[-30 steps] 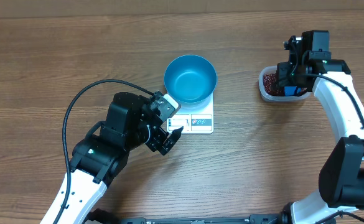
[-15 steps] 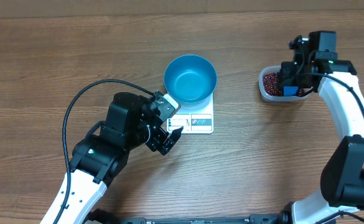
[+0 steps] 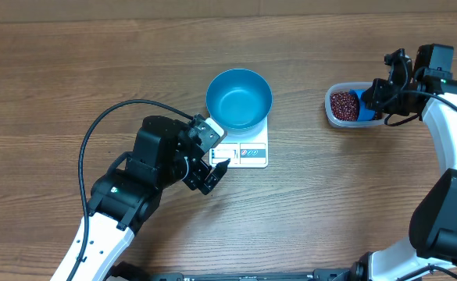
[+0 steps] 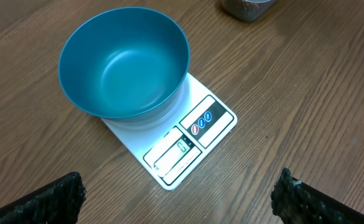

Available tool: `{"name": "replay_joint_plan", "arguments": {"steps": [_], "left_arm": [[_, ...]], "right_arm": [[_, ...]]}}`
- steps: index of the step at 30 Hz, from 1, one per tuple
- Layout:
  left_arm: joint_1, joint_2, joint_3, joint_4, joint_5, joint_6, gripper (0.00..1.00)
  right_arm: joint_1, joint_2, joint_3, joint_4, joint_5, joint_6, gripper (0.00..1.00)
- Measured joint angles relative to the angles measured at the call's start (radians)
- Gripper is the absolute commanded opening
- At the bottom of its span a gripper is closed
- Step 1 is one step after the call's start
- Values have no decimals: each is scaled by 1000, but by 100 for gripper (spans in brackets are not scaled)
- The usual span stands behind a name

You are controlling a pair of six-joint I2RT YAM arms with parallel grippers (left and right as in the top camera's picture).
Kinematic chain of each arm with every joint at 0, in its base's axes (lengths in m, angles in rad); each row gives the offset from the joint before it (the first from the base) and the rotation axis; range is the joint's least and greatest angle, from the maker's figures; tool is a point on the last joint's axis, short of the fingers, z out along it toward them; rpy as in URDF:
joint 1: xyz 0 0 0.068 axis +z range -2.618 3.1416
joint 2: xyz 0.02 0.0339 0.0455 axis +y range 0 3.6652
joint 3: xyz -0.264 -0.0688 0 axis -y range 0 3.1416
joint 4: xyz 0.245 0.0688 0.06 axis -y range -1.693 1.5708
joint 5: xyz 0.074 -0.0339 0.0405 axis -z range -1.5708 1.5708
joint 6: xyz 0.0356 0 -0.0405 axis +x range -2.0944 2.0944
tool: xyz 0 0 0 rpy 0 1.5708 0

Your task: Scoop item into bowl and weigh 150g on scale

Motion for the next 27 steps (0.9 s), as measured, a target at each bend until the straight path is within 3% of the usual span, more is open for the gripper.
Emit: {"name": "replay_joint_plan", "arguments": {"steps": [27], "left_arm": [[0, 0, 0, 0, 0, 0, 99]], "right_arm": [[0, 0, 0, -7, -22, 130, 4]]}}
